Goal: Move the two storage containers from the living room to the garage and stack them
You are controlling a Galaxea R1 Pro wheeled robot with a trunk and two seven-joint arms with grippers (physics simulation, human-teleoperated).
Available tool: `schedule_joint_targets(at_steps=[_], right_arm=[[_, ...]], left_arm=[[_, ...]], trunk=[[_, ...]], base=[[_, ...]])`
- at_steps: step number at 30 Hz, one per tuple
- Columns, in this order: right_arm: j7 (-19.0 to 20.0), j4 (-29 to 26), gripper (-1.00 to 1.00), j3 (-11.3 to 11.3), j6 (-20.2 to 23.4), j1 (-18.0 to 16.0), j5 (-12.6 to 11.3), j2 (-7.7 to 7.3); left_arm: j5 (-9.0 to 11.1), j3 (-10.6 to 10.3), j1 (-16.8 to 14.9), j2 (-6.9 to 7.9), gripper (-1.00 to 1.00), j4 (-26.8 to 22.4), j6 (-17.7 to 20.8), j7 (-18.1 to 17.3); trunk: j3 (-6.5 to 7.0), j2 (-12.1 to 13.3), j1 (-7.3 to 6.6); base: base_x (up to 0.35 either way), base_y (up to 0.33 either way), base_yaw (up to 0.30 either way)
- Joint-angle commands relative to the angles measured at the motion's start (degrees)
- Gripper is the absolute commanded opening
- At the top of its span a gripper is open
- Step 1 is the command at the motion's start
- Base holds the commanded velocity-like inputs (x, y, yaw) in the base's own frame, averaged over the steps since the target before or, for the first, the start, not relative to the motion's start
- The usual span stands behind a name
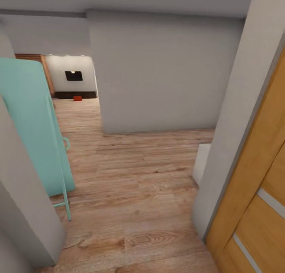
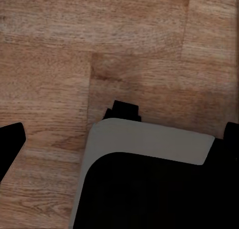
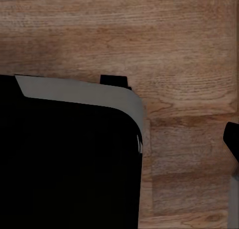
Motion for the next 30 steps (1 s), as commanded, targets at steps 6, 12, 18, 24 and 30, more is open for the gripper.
schedule_joint_targets(at_steps=[6, 12, 18, 24, 30], right_arm=[[-0.13, 0.17, 1.0, 0.48, -0.31, -0.07, -0.43, 0.01], [-0.13, 0.17, 1.0, 0.48, -0.31, -0.07, -0.44, 0.01], [-0.13, 0.17, 1.0, 0.48, -0.31, -0.07, -0.44, 0.01], [-0.13, 0.17, 1.0, 0.48, -0.31, -0.07, -0.44, 0.01], [-0.13, 0.15, 1.0, 0.48, -0.31, -0.07, -0.44, 0.01]], left_arm=[[0.23, -0.07, -0.03, -0.01, 1.0, 0.04, -0.17, 0.06], [0.14, -0.07, -0.03, -0.02, 1.0, 0.04, -0.17, -0.01], [0.12, -0.07, -0.03, -0.05, 1.0, 0.04, -0.22, -0.03], [-0.02, -0.07, -0.03, -0.07, 1.0, 0.04, -0.21, -0.03], [-0.05, -0.08, -0.03, -0.04, 1.0, 0.04, -0.18, -0.03]], trunk=[[-0.06, -0.03, 0.03], [-0.06, -0.03, 0.03], [-0.06, -0.03, 0.03], [-0.06, -0.03, 0.03], [-0.06, -0.03, 0.03]], base=[[0.322, 0.0, 0.0], [0.322, 0.0, 0.0], [0.322, 0.0, 0.0], [0.322, 0.0, 0.0], [0.322, 0.0, 0.0]])
